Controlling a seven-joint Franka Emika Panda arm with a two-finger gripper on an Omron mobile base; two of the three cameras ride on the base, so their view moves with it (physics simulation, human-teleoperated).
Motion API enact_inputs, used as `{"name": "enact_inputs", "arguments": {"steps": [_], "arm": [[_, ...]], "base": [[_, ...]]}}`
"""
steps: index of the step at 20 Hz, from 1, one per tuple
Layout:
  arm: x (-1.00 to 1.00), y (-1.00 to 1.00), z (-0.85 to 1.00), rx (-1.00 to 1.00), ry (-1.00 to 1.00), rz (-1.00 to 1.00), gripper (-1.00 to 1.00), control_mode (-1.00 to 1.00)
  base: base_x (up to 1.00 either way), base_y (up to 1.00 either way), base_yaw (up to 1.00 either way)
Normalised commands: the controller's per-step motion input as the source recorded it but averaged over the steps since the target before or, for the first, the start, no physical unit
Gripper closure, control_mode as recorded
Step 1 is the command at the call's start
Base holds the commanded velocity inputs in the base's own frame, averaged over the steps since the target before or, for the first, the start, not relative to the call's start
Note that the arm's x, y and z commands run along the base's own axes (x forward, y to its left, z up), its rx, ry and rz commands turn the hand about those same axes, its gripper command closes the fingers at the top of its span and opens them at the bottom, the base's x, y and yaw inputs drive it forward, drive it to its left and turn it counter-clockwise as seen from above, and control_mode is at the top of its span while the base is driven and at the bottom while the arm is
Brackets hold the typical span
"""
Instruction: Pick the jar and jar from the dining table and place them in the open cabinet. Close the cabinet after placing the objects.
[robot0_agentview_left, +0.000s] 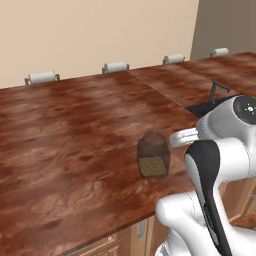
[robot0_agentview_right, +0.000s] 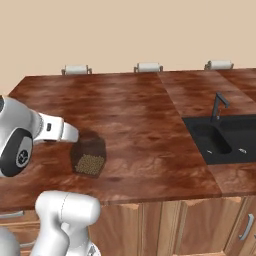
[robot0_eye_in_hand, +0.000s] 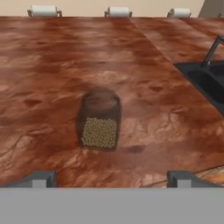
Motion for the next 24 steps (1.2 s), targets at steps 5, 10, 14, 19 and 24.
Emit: {"name": "enact_inputs", "arguments": {"steps": [5, 10, 14, 19, 24], "arm": [[0.62, -0.55, 0.02, 0.38, 0.4, -0.07, -1.0, -1.0], [0.83, -0.27, 0.11, 0.28, 0.46, -0.1, -1.0, -1.0], [0.74, 0.0, 0.02, -0.02, 0.45, -0.13, -1.0, -1.0], [0.48, 0.14, -0.31, -0.18, 0.28, -0.16, -1.0, -1.0], [0.25, 0.17, -0.62, -0.12, -0.18, -0.1, -1.0, -1.0]], "base": [[0.0, 0.0, 0.0], [0.0, 0.0, 0.0], [0.0, 0.0, 0.0], [0.0, 0.0, 0.0], [0.0, 0.0, 0.0]]}}
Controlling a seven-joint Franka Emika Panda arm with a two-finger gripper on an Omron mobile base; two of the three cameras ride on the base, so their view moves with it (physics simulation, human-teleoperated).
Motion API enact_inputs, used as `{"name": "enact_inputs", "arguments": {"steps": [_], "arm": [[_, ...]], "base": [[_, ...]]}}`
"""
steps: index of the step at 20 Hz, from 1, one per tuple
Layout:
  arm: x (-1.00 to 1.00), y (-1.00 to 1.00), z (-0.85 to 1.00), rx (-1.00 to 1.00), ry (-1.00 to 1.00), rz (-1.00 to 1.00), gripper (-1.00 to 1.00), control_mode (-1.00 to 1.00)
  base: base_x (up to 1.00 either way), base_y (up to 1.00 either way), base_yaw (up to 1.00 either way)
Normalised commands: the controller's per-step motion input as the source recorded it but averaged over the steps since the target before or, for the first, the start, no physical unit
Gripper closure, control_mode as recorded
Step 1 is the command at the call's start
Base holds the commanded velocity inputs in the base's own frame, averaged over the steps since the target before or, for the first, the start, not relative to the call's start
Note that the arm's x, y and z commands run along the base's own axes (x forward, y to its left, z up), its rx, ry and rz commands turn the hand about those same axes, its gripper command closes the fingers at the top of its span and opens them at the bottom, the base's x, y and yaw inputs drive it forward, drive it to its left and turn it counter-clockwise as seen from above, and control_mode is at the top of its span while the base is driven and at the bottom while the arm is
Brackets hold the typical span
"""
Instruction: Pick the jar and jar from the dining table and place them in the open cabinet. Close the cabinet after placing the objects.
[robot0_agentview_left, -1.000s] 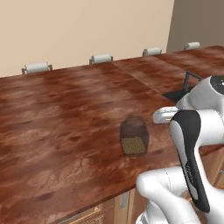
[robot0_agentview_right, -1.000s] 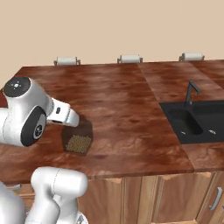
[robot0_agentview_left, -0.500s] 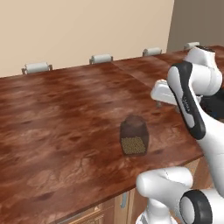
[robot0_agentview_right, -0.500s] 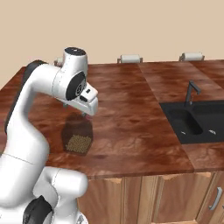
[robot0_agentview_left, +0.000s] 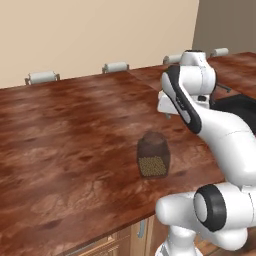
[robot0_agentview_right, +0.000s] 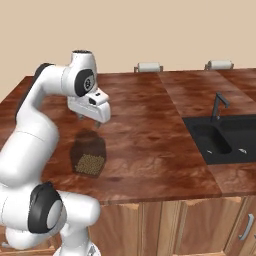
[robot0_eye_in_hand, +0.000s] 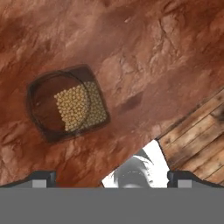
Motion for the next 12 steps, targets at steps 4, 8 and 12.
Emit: {"name": "enact_inputs", "arguments": {"steps": [4, 8, 12], "arm": [[0.15, 0.07, -0.55, -0.03, -0.31, -0.11, -1.0, -1.0], [0.48, 0.13, -0.31, -0.02, -0.1, -0.1, -1.0, -1.0], [0.9, 0.29, -0.01, -0.08, 0.18, -0.01, -1.0, -1.0]], "base": [[0.0, 0.0, 0.0], [0.0, 0.0, 0.0], [0.0, 0.0, 0.0]]}}
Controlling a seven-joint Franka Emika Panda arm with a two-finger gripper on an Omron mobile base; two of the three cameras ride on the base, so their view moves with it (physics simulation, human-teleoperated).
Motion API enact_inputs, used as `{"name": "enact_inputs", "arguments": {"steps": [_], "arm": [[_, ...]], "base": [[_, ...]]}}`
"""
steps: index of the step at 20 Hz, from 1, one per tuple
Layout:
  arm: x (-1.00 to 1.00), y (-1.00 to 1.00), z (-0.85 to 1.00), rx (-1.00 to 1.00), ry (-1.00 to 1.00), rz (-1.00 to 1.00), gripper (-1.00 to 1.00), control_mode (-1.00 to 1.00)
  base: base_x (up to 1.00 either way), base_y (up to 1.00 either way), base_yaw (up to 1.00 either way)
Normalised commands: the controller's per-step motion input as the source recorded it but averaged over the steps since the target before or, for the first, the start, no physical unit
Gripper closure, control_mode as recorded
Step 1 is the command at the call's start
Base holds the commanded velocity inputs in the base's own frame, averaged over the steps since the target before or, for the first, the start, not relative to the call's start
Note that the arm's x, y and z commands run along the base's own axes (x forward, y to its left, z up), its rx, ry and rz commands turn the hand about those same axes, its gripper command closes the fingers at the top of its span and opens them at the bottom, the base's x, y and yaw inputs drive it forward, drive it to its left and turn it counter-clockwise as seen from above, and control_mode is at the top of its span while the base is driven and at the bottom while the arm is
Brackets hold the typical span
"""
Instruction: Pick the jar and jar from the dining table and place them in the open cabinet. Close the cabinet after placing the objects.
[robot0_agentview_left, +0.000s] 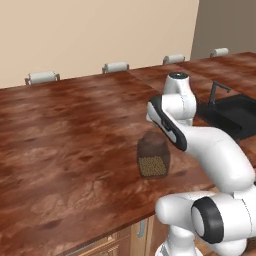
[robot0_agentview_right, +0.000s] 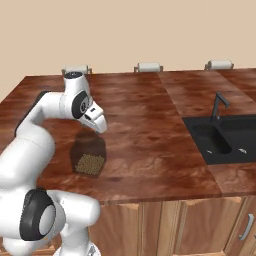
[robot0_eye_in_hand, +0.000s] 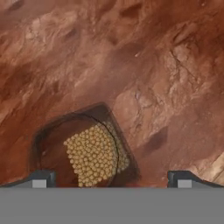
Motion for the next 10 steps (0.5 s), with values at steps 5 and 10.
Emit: {"name": "enact_inputs", "arguments": {"steps": [5, 10], "arm": [[0.53, 0.09, -0.12, -0.08, 0.25, 0.0, -1.0, -1.0], [0.22, -0.06, -0.62, -0.06, 0.09, 0.0, -1.0, -1.0]], "base": [[0.0, 0.0, 0.0], [0.0, 0.0, 0.0]]}}
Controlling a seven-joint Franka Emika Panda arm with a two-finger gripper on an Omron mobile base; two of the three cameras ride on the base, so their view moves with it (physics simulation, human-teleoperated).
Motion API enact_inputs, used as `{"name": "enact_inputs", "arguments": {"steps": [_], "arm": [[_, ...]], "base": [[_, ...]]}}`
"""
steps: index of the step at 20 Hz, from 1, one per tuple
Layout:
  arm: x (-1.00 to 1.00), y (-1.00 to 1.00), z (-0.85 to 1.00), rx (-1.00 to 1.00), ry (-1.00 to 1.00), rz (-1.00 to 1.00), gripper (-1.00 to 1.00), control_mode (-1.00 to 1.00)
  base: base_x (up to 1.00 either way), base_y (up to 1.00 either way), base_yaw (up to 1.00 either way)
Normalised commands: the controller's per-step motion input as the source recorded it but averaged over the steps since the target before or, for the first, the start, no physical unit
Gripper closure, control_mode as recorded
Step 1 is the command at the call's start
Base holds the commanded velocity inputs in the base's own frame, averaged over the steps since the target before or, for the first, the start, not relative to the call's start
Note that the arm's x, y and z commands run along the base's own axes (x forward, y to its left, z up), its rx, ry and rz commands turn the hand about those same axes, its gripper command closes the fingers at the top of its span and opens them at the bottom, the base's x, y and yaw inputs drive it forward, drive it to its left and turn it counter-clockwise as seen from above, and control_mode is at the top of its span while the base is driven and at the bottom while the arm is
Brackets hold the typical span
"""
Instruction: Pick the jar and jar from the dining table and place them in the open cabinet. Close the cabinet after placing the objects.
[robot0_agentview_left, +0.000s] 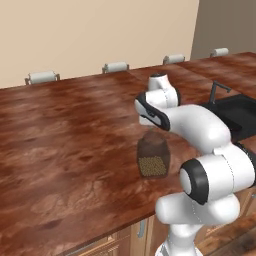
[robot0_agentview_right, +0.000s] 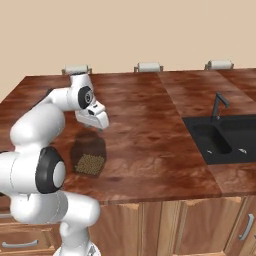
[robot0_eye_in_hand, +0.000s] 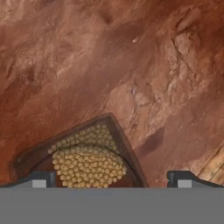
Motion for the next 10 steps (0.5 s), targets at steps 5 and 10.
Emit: {"name": "enact_inputs", "arguments": {"steps": [5, 10], "arm": [[0.07, -0.37, -0.85, 0.05, 0.0, 0.0, -1.0, -1.0], [0.02, -0.45, -0.93, 0.05, 0.0, 0.02, -1.0, -1.0]], "base": [[0.0, 0.0, 0.0], [0.0, 0.0, 0.0]]}}
